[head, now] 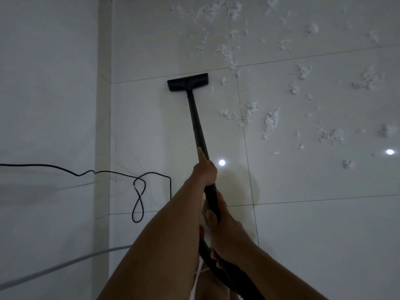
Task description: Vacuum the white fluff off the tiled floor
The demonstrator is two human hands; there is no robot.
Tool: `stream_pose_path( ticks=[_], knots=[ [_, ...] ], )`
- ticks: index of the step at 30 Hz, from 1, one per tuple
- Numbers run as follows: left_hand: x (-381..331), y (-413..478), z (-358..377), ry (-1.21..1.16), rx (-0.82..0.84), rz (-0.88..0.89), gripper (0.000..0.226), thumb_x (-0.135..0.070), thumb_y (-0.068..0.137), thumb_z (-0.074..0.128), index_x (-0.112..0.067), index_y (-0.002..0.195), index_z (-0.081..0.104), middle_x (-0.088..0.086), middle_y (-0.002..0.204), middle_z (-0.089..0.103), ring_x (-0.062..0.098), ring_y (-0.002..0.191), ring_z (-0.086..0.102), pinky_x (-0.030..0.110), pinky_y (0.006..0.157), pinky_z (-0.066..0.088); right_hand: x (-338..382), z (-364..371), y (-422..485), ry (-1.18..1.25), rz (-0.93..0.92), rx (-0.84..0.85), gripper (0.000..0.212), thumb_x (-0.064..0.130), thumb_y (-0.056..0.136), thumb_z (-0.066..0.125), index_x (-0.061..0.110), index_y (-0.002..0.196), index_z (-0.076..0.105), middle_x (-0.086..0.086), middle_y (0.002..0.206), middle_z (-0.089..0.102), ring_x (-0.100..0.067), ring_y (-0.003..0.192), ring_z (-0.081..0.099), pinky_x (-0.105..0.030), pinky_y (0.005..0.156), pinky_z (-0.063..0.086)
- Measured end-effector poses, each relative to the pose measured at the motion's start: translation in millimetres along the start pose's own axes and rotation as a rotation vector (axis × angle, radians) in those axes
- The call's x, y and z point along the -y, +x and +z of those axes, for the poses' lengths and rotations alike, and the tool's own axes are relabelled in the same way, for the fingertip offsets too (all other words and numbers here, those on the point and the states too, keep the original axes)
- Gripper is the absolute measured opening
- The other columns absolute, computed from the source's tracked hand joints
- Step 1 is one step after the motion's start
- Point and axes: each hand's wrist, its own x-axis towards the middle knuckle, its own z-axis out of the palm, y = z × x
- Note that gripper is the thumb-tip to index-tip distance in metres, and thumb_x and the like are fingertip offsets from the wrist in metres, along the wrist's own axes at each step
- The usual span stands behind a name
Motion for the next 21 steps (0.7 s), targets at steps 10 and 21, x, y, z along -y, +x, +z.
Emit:
stream_pose_path(
  ticks=[10, 21],
  knots=[
    [-39, 38, -38, 0.004, 0.01, -0.01, 0.07, -0.027, 0.108, 0.028, -0.03, 0.155, -0.023, 0.02, 0.137, 0.054, 0.02, 0.086, 0.054, 0.032, 0.077, 0.042, 43, -29, 48, 0.028, 0.073, 0.048, 0.061, 0.045, 0.109, 0.03, 0.059, 0.153, -0.01, -0.015, 0.13, 0.058, -0.015, 0.067, 0.066, -0.017, 0.046, 0.05],
    [-73, 79, -84, 0.029, -0.003, -0.022, 0.072, -0.027, 0.108, 0.03, -0.03, 0.155, -0.024, 0.02, 0.128, 0.059, 0.026, 0.091, 0.062, 0.033, 0.075, 0.045, 103, -45, 91, -0.004, 0.165, 0.084, 0.064, 0.05, 0.108, 0.029, 0.06, 0.151, -0.017, -0.01, 0.084, 0.07, -0.019, 0.058, 0.068, -0.034, 0.054, 0.062]
  ],
)
